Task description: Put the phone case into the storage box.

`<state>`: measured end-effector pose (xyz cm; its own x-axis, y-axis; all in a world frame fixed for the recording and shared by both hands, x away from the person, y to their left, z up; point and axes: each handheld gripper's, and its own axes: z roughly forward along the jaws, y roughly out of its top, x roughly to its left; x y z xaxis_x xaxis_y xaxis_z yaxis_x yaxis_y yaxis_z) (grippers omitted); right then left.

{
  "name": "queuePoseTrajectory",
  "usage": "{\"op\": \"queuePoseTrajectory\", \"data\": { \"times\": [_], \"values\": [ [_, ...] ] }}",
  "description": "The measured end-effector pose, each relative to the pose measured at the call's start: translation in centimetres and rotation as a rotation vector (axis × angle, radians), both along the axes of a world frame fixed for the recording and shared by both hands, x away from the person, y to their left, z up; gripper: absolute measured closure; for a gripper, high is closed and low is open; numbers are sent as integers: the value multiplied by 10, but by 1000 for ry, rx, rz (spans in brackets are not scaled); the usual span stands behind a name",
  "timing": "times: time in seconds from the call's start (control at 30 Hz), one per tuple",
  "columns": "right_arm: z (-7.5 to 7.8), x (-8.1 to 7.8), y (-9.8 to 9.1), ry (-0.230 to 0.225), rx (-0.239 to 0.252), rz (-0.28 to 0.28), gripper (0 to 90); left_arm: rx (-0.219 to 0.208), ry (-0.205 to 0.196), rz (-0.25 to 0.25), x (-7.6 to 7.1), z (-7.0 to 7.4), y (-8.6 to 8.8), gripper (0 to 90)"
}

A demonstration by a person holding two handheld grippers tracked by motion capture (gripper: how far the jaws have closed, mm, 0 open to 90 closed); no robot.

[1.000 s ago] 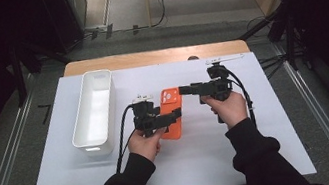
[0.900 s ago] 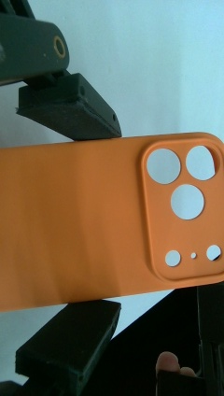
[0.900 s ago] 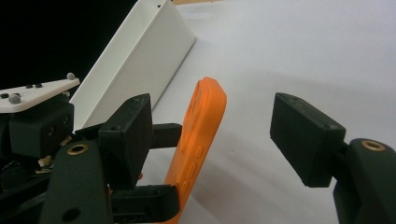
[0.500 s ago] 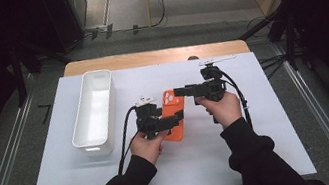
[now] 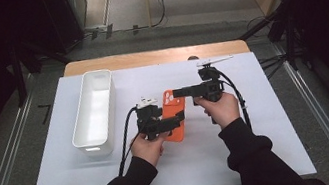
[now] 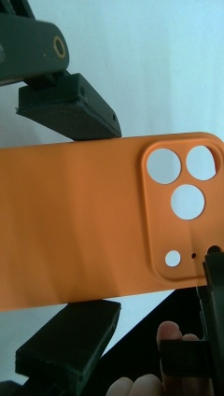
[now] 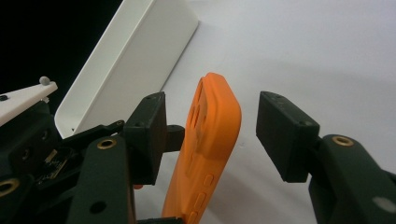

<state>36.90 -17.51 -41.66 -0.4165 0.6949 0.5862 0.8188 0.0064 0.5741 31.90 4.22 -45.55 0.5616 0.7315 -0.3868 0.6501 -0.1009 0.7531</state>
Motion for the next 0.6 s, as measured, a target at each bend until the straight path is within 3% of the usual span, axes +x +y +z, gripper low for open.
{"op": "queuePoseTrajectory", "data": {
  "times": [0.33,0.6],
  "values": [
    [-1,1,0,35,12,4,538,18,-28,-4,-4,0,-3,147],
    [-2,3,-1,81,42,22,639,57,-92,-7,-10,2,-7,147]
  ]
}}
